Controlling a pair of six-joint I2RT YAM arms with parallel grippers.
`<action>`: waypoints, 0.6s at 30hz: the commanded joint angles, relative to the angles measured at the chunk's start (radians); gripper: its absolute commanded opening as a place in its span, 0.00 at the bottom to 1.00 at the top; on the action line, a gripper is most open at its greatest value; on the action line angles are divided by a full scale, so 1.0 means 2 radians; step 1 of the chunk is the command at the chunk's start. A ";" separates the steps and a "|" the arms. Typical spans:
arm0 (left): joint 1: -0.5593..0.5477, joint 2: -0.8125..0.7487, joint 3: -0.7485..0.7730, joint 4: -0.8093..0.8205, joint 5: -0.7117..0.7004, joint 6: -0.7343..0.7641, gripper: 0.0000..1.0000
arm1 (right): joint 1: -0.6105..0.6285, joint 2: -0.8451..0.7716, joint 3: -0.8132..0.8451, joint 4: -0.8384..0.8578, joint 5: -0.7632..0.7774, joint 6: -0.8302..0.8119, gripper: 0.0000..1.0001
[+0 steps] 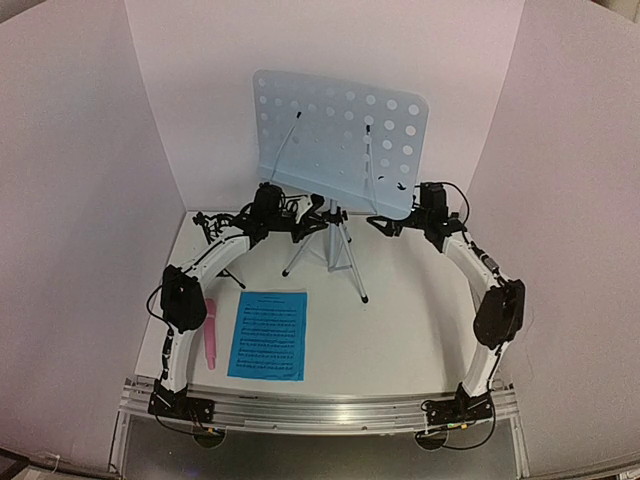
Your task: Set up the instrument practice props
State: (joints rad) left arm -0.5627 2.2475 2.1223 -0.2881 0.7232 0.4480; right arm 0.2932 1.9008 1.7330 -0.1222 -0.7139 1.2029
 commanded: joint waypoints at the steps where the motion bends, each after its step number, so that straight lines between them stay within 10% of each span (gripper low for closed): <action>1: -0.002 -0.019 -0.008 -0.001 0.016 0.028 0.00 | -0.007 -0.051 -0.035 0.004 0.016 -0.198 0.66; 8: 0.000 -0.013 -0.002 0.012 0.013 0.003 0.00 | -0.008 -0.118 -0.175 0.063 0.054 -0.810 0.76; 18: 0.006 -0.006 0.003 0.011 0.015 -0.014 0.00 | 0.009 -0.037 -0.125 0.161 0.089 -1.085 0.75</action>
State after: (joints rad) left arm -0.5565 2.2471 2.1162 -0.2699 0.7307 0.4287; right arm 0.2833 1.7756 1.4324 0.0707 -0.5694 -0.5862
